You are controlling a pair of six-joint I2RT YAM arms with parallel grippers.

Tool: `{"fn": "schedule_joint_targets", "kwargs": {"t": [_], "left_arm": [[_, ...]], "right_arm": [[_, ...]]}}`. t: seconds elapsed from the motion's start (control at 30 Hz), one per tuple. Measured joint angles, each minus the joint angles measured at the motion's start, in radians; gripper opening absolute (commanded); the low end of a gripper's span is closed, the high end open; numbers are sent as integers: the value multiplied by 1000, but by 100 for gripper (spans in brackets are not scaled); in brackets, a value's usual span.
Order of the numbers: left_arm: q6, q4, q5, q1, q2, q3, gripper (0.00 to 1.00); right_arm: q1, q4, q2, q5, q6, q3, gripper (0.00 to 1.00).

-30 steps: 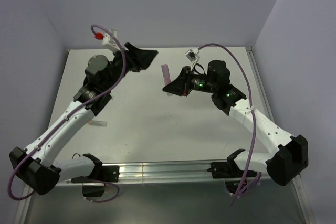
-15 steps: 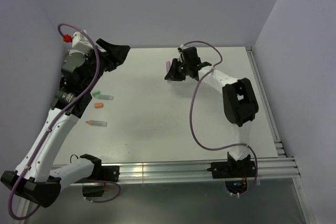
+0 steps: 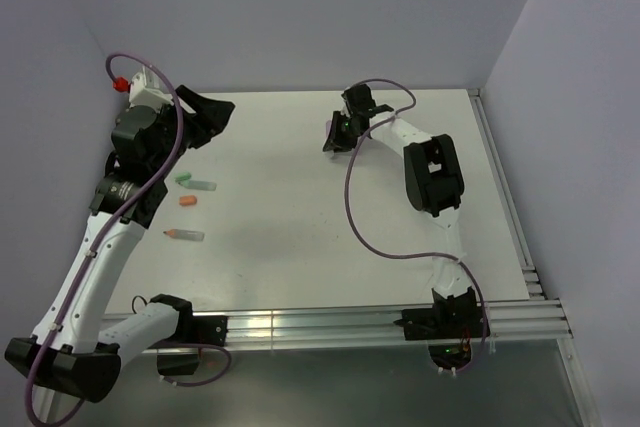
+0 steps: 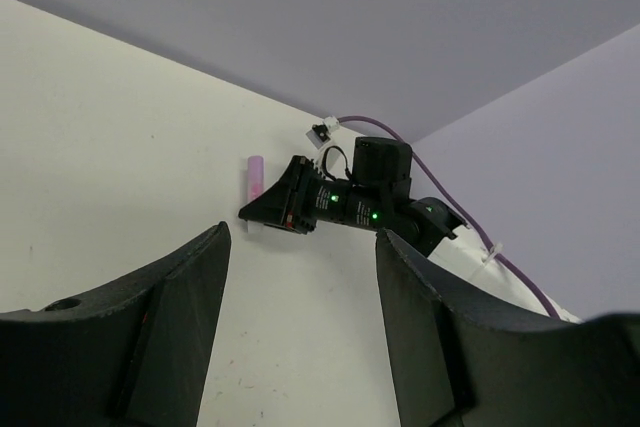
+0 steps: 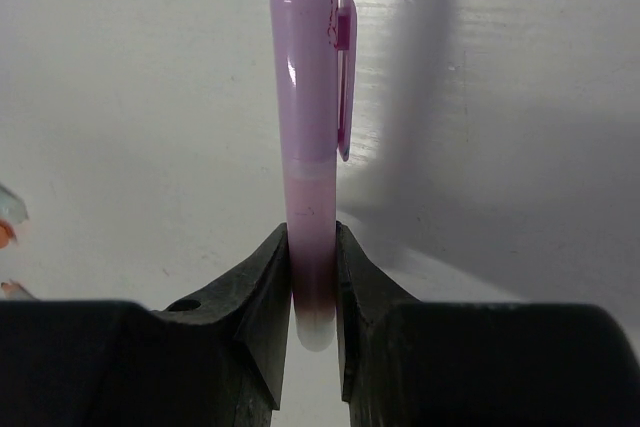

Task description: Insert the pens into the pen caps

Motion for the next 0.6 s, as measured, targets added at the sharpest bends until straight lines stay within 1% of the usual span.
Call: {"fn": "schedule_joint_targets", "kwargs": {"t": [0.27,0.33,0.5,0.6], "left_arm": [[0,-14,36,47,14,-17,64],[0,-21,38,52,14,-21,64],[0,-24,34,62,14,-42,64],[-2,-38,22,68,18,-58,64]], "right_arm": [[0,-49,20,25,-2,5,26],[0,-49,20,29,-5,5,28],[0,-38,19,34,-14,2,45],[1,-25,11,43,-18,-5,47]]}}
